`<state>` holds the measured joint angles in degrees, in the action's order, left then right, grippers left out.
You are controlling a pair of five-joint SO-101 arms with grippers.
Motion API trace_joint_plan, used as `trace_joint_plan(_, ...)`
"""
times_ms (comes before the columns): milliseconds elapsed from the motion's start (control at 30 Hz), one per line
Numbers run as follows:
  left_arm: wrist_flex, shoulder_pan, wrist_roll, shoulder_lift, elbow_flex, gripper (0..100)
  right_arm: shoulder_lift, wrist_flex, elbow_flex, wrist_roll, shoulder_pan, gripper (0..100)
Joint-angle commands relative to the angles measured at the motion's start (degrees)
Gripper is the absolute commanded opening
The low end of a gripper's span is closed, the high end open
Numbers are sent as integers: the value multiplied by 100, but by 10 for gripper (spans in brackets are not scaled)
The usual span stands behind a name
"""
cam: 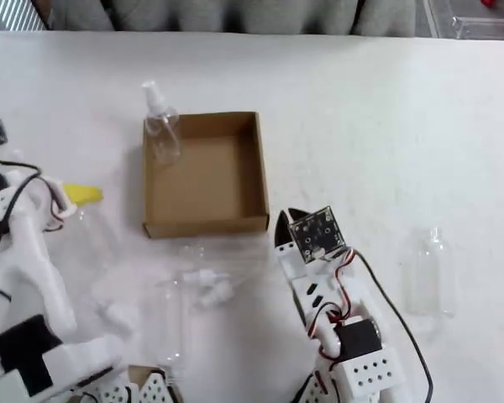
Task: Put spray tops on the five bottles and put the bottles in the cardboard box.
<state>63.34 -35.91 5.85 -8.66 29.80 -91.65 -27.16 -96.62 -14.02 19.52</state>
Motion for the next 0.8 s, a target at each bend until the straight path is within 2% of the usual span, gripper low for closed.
trace_joint_plan(0,554,-743,-26,-848,-352,416,-22,-13,-53,-62,-40,15)
trace_joint_plan(67,668,-1059,-176,-963,-352,416,-22,-13,-53,-62,-40,15)
trace_joint_plan(367,642,-2299,-1943,-980,-352,415,-22,-13,-53,-62,-40,15)
trace_joint_plan(467,360,-2633,-2488,-980,-352,415,-22,-22,-53,-62,-40,15)
trace_joint_plan(567,-158,-2897,-2629,-971,-308,414,-22,-22,-53,-62,-40,15)
trace_joint_plan(700,-281,-3046,-2919,-813,-360,406,-22,-40,-53,-62,-40,15)
trace_joint_plan(767,-290,-3046,-2971,-567,-510,364,-40,-119,-53,-62,-31,15)
